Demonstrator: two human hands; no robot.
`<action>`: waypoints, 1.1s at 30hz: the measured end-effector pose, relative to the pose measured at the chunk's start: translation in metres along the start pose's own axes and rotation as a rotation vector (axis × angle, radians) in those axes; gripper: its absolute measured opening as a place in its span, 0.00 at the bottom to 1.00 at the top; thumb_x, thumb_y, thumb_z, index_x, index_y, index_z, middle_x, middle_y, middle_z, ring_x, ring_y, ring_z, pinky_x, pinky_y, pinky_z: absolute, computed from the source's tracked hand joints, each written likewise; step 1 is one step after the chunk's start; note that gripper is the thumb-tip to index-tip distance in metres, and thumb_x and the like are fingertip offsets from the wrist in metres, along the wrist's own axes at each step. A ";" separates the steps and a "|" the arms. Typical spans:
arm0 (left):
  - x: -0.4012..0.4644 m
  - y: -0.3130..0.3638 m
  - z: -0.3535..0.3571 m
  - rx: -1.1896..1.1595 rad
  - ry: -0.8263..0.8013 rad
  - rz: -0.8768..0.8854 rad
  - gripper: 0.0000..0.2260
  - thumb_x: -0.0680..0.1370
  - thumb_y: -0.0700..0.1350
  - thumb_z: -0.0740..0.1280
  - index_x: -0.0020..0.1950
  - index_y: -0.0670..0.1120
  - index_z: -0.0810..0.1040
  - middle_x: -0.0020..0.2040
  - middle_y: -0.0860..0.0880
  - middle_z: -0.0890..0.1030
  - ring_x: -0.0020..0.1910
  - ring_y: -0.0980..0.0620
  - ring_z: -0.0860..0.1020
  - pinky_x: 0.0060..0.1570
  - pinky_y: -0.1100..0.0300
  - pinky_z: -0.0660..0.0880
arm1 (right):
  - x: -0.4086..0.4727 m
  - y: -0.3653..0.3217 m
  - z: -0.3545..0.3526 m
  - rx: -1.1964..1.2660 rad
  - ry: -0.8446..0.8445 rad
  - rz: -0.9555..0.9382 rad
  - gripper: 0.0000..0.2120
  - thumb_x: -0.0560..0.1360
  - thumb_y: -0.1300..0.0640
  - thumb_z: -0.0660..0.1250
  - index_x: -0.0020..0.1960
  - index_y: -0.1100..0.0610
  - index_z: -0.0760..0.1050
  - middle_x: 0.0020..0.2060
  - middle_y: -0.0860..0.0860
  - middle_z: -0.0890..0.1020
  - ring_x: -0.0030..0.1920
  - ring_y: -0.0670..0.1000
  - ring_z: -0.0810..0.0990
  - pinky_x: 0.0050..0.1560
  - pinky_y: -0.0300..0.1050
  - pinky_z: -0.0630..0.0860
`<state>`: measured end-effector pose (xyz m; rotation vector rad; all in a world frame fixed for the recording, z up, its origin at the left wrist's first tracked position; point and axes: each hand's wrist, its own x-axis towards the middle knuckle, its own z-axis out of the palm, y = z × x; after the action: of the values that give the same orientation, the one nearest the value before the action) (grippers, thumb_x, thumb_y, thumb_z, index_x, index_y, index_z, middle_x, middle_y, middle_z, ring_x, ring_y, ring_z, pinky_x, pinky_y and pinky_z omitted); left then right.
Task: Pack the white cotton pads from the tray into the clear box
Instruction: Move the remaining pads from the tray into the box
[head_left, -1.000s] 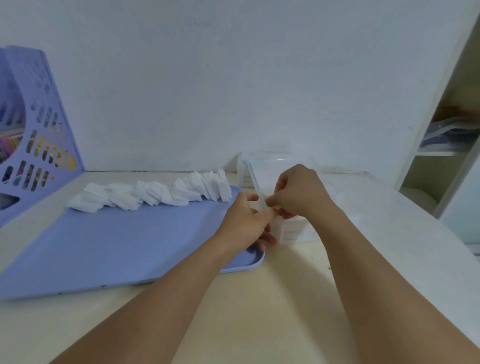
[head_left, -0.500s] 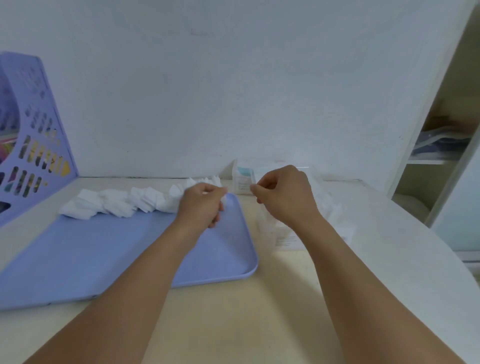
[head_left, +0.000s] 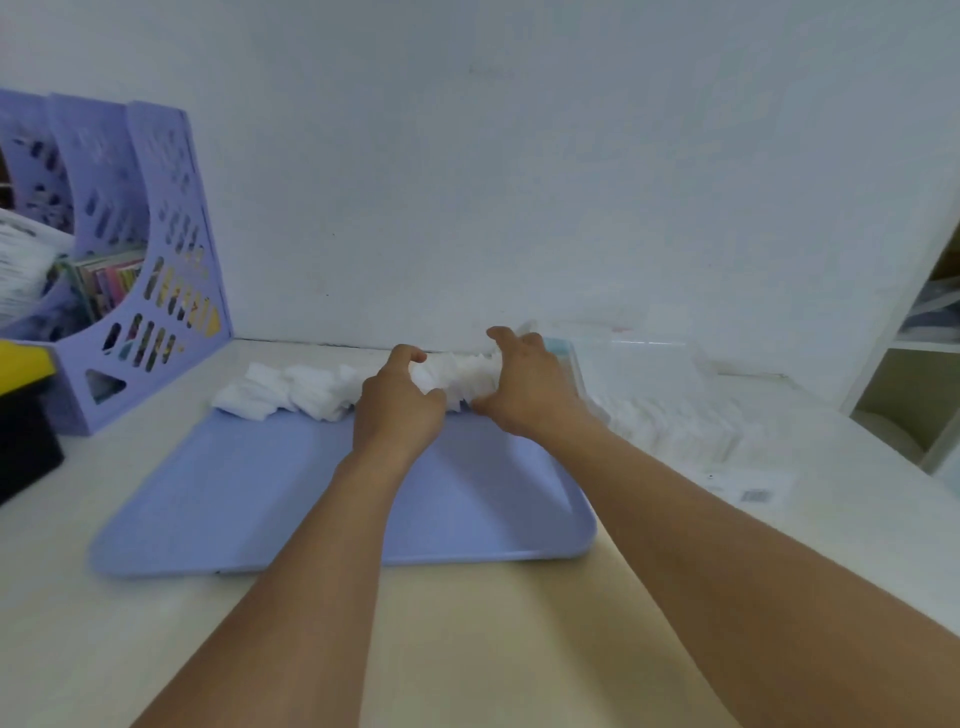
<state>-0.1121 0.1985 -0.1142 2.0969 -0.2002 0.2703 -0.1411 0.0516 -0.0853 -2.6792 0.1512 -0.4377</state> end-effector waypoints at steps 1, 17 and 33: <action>0.000 -0.001 0.000 0.025 -0.022 0.009 0.21 0.75 0.39 0.65 0.67 0.52 0.72 0.45 0.45 0.80 0.39 0.47 0.78 0.33 0.59 0.70 | 0.010 0.000 0.004 -0.032 -0.039 0.001 0.43 0.71 0.51 0.77 0.79 0.50 0.59 0.69 0.58 0.68 0.66 0.63 0.73 0.64 0.57 0.75; 0.003 -0.014 0.009 0.366 -0.297 0.201 0.28 0.80 0.45 0.63 0.80 0.56 0.61 0.70 0.46 0.74 0.64 0.43 0.76 0.57 0.53 0.74 | 0.040 0.015 0.009 -0.060 -0.157 -0.010 0.19 0.77 0.60 0.71 0.67 0.55 0.76 0.62 0.56 0.80 0.55 0.58 0.82 0.52 0.46 0.77; -0.054 0.087 -0.004 -0.851 -0.737 -0.176 0.18 0.82 0.51 0.66 0.67 0.41 0.77 0.57 0.38 0.84 0.49 0.38 0.85 0.46 0.52 0.83 | -0.059 0.050 -0.086 1.039 -0.180 -0.089 0.25 0.71 0.65 0.71 0.67 0.56 0.76 0.56 0.57 0.85 0.55 0.60 0.85 0.51 0.51 0.82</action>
<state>-0.1864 0.1586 -0.0552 1.2633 -0.4661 -0.6169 -0.2268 -0.0171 -0.0490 -1.6850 -0.2040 -0.2012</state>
